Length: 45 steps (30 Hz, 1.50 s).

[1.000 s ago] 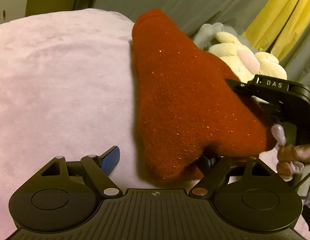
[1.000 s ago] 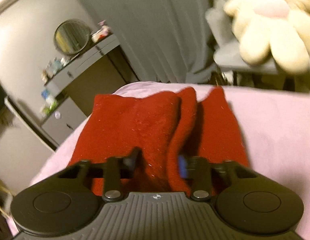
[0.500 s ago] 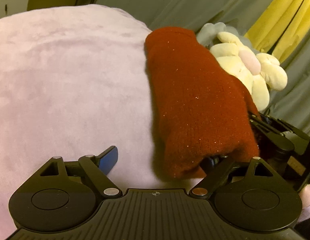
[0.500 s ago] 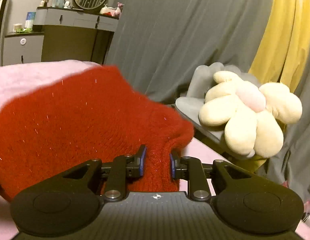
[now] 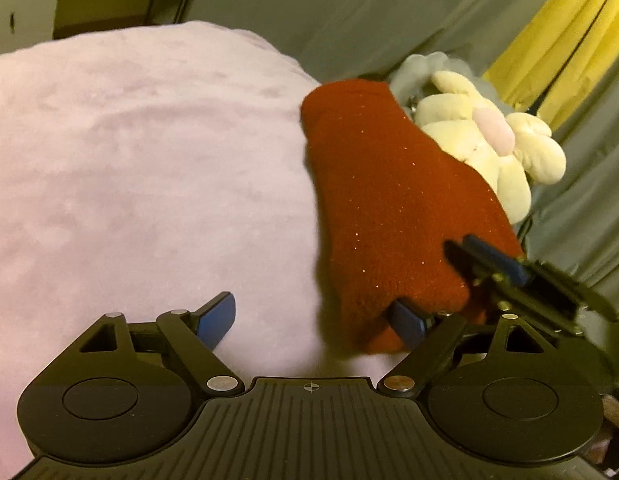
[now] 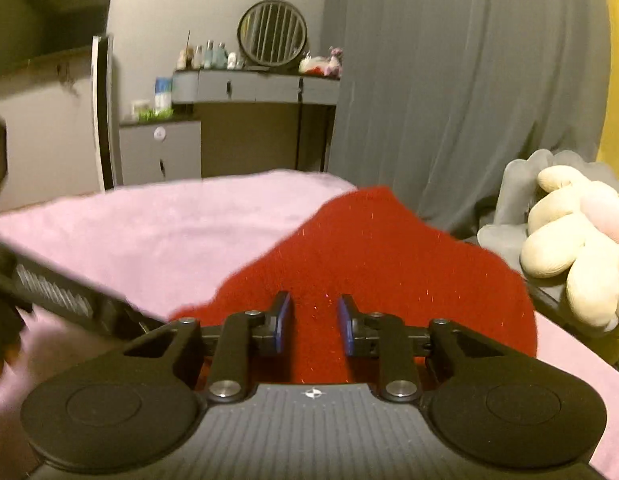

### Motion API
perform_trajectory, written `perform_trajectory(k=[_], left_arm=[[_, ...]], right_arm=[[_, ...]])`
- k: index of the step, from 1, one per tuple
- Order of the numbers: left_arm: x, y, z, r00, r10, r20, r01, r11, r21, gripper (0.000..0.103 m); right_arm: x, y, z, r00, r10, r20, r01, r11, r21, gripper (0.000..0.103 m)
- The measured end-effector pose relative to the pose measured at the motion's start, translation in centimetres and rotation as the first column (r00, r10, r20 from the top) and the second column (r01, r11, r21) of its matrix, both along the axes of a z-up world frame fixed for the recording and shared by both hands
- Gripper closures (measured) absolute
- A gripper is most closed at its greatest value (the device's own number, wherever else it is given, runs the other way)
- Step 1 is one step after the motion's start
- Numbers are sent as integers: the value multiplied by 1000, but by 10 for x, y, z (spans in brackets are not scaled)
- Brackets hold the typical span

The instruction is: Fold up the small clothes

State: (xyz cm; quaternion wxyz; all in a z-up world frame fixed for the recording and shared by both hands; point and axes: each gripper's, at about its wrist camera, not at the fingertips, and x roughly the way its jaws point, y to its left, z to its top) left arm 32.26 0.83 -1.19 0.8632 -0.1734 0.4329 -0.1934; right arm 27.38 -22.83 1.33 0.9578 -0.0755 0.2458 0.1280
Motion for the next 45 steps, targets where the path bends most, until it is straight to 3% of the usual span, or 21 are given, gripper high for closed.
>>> perform_trajectory(k=[6, 9, 13, 16, 20, 23, 25, 27, 29, 30, 32, 34, 37, 40, 42, 45], left_arm=[[-1, -3, 7, 1000, -20, 23, 20, 1000, -10, 12], [-1, 12, 11, 997, 63, 34, -61, 997, -37, 12], [0, 29, 9, 987, 160, 15, -158, 984, -79, 12], [4, 35, 8, 977, 212, 7, -210, 973, -96, 11], [8, 32, 4, 984, 180, -2, -179, 972, -150, 10], [12, 28, -2, 987, 161, -15, -161, 974, -162, 10], [14, 23, -5, 988, 153, -25, -155, 974, -166, 10], [15, 19, -8, 988, 147, -40, -152, 975, -162, 10], [16, 17, -8, 990, 135, -40, -140, 973, -182, 9], [17, 17, -6, 991, 128, -36, -133, 970, -204, 8], [20, 17, -5, 993, 118, -30, -122, 961, -248, 8], [27, 15, -3, 995, 95, -25, -98, 951, -292, 7], [42, 7, -6, 999, 34, -27, -41, 940, -339, 7], [58, -2, -16, 998, 1, -69, -24, 942, -334, 7], [71, -2, -25, 995, 1, -99, -39, 922, -385, 7], [89, -5, -34, 991, 6, -136, -64, 902, -428, 9]], right_arm=[[8, -10, -21, 1000, 1, -21, -1, 1000, 5, 79], [7, -11, -28, 1000, 14, -6, -14, 1000, -23, 79], [8, -6, -2, 999, -18, -33, 18, 1000, -12, 79], [-1, 3, 19, 999, -13, 46, 11, 999, 37, 79], [19, 12, 4, 1000, -6, 7, 6, 1000, 19, 76], [33, -4, -16, 999, 7, -39, -2, 993, 117, 74], [37, -9, -14, 998, 18, -57, -9, 988, 157, 74], [37, -16, -11, 997, 53, -64, -41, 983, 178, 70], [32, -31, -4, 994, 64, -87, -41, 968, 248, 60], [30, -38, 2, 993, 59, -103, -28, 959, 281, 43], [17, -63, 13, 996, 24, -82, 6, 938, 347, 21], [8, -92, 18, 997, -26, -77, 55, 913, 404, 20], [12, -140, 12, 981, -108, -161, 174, 855, 489, 15], [27, -188, -10, 945, -160, -286, 306, 748, 590, 13], [38, -213, -30, 914, -158, -373, 379, 658, 651, 13], [58, -224, -61, 892, -48, -449, 400, 545, 737, 13]])
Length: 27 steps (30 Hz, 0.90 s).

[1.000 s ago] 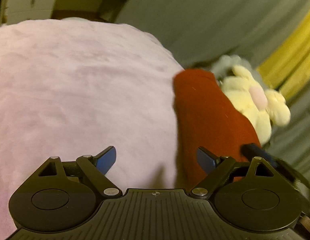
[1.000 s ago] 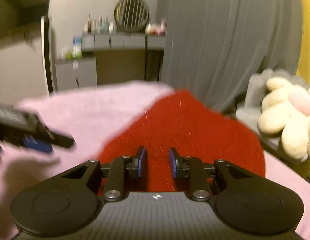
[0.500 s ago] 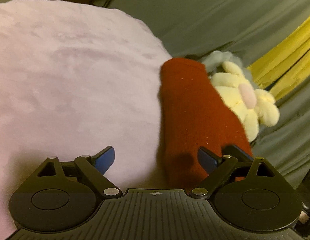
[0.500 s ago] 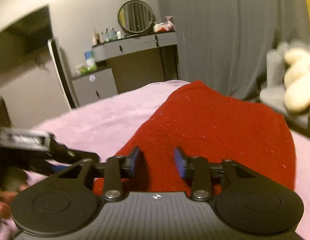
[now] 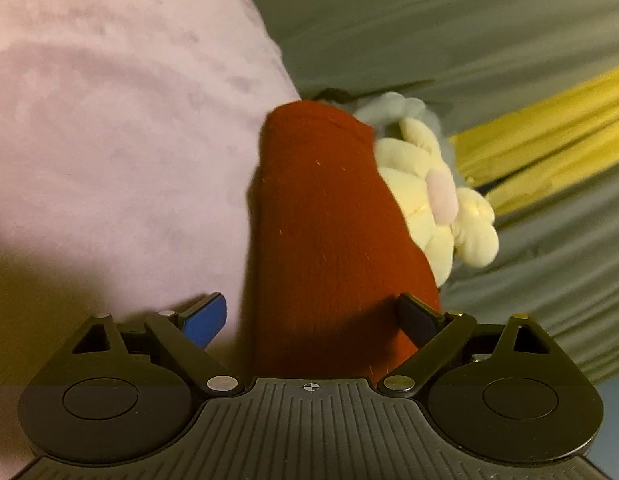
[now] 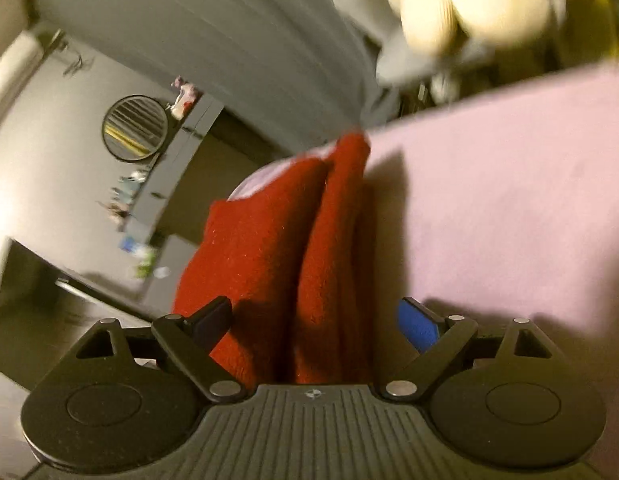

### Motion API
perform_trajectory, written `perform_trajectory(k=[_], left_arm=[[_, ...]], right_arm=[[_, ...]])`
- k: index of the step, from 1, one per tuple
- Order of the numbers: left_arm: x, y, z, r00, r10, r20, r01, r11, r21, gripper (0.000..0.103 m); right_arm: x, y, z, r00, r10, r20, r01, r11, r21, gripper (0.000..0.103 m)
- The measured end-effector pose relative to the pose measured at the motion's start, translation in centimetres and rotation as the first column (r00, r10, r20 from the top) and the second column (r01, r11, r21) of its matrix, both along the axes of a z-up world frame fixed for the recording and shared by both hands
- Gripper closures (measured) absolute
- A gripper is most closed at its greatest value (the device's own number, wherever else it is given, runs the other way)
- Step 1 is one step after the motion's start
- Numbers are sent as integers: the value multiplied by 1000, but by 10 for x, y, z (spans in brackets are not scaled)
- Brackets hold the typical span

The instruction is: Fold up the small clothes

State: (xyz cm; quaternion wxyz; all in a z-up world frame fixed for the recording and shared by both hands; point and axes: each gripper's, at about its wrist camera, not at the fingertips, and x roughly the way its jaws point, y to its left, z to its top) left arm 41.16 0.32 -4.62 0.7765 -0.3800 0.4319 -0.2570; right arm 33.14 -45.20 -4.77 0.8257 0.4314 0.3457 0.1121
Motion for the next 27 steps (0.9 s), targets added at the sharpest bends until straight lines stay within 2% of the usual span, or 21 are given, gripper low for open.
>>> perform_trajectory(k=[4, 8, 12, 13, 16, 21, 24, 27], left_arm=[[19, -9, -3, 999, -33, -1, 33, 999, -35, 11], [34, -16, -12, 998, -57, -12, 56, 997, -62, 17], [36, -21, -12, 998, -68, 12, 69, 996, -62, 29], [34, -21, -10, 997, -69, 21, 70, 996, -57, 32], [27, -18, -7, 997, -64, 31, 66, 995, -75, 37], [2, -8, 15, 994, -58, 93, 65, 995, -76, 44], [-14, 8, 32, 993, -13, 117, 24, 995, -98, 45], [-41, 35, 54, 988, 44, 150, -37, 998, -50, 45]], right_arm=[[25, 7, -21, 999, 52, -4, -51, 993, 105, 13], [46, 16, -29, 997, 78, -13, -77, 992, 99, 18], [54, 22, -29, 995, 97, -20, -95, 994, 62, 31], [55, 24, -28, 995, 97, -19, -95, 993, 66, 37], [49, 27, -21, 996, 93, -7, -92, 992, 82, 43], [42, 43, 3, 991, 125, 46, -129, 989, 79, 46], [40, 62, 23, 982, 174, 80, -180, 981, 78, 46], [41, 87, 35, 971, 221, 97, -230, 968, 101, 46]])
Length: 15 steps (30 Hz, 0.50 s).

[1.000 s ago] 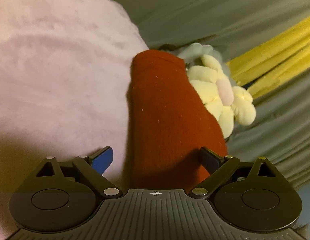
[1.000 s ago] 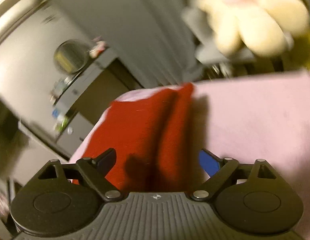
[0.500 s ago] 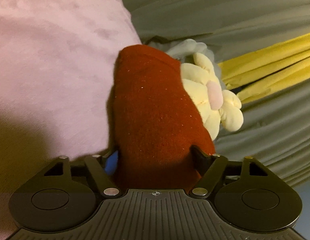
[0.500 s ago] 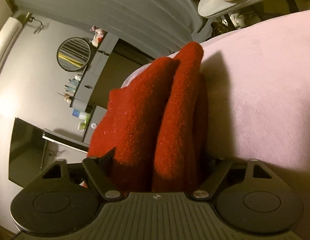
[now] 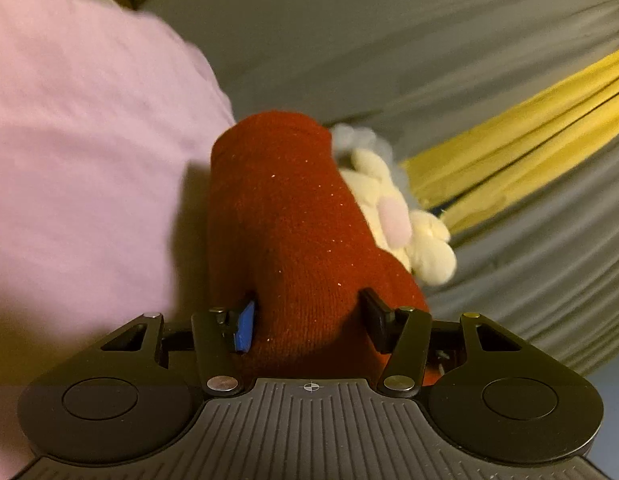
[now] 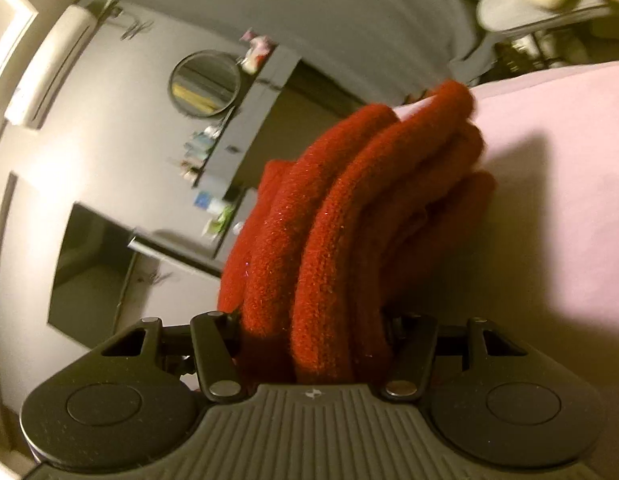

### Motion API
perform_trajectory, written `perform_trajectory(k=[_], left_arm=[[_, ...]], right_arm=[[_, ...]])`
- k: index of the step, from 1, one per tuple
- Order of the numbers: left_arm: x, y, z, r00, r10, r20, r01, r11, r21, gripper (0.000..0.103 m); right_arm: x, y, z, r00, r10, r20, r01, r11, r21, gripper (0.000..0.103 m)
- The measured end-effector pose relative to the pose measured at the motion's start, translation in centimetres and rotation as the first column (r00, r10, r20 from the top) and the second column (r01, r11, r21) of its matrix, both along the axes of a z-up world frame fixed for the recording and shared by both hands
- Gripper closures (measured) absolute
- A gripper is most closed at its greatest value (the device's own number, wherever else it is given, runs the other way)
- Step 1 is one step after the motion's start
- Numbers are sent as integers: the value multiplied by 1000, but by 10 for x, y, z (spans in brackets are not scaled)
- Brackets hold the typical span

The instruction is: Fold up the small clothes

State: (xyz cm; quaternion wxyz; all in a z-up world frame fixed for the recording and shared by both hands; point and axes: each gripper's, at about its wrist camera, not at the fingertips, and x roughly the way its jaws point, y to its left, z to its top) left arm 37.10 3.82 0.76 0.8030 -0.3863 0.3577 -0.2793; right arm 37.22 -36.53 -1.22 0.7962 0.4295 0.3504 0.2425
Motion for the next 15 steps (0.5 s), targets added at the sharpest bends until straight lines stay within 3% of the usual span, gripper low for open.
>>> perform_trajectory(k=[2, 5, 9, 12, 15], left_arm=[[-18, 20, 8, 998, 54, -14, -54, 998, 35, 45], [-49, 46, 15, 990, 138, -15, -134, 979, 151, 45], [-75, 63, 4, 978, 209, -19, -191, 921, 340, 45], [-85, 81, 2, 973, 226, -39, -207, 938, 278, 47], [-90, 97, 23, 961, 276, 23, -270, 917, 295, 46]], right_arm=[[0, 19, 4, 999, 42, 5, -42, 999, 16, 46], [0, 54, -1, 993, 118, -24, -117, 993, 24, 46], [-10, 102, -11, 979, 191, -64, -196, 978, -68, 40], [-20, 119, -7, 982, 182, -54, -189, 962, -199, 31], [-29, 110, 14, 991, 127, -39, -132, 928, -348, 30]])
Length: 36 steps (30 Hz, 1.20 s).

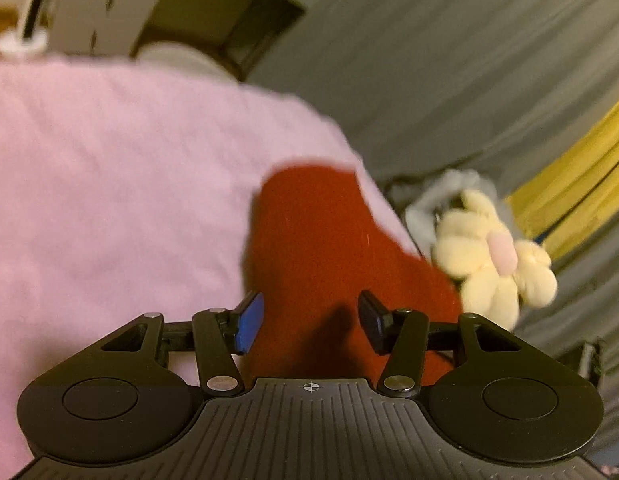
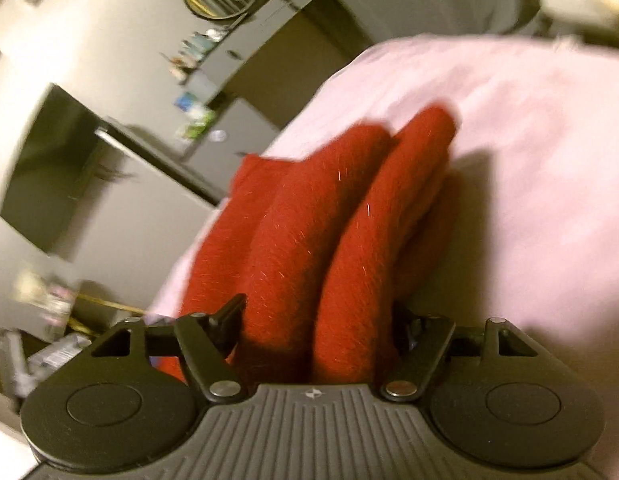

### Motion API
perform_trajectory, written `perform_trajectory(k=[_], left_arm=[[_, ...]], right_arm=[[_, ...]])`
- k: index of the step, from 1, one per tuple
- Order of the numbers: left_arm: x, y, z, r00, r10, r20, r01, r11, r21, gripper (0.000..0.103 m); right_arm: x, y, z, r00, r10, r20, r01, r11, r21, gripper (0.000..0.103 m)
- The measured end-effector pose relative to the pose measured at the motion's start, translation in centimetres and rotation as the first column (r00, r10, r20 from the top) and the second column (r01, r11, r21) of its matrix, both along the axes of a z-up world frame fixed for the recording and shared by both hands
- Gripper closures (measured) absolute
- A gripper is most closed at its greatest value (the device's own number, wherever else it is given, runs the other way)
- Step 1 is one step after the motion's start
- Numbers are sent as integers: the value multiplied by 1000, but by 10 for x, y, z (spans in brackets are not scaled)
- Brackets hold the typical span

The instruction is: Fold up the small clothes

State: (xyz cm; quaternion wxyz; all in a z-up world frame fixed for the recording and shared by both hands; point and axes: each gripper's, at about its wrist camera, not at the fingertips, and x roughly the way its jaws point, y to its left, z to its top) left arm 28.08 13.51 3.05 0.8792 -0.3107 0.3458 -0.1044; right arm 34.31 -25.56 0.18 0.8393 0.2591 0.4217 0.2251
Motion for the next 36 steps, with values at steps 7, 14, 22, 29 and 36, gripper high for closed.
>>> perform_trajectory(k=[7, 14, 22, 29, 36], left_arm=[[30, -37, 19, 998, 55, 26, -58, 990, 129, 30], [85, -92, -7, 997, 67, -44, -47, 935, 352, 29], [113, -137, -35, 997, 66, -42, -31, 829, 558, 18], [87, -128, -17, 998, 43, -35, -17, 832, 555, 14], [13, -96, 3, 1000, 4, -26, 8, 888, 459, 13]], right_arm=[[-12, 8, 59, 962, -173, 211, 209, 965, -159, 58], [32, 71, 22, 970, -178, 166, 229, 896, -380, 70], [45, 67, -11, 954, -89, 285, 221, 852, -474, 67], [22, 66, 8, 957, -98, 273, 217, 865, -453, 61], [-61, 58, 36, 953, -53, 299, 174, 904, -391, 61]])
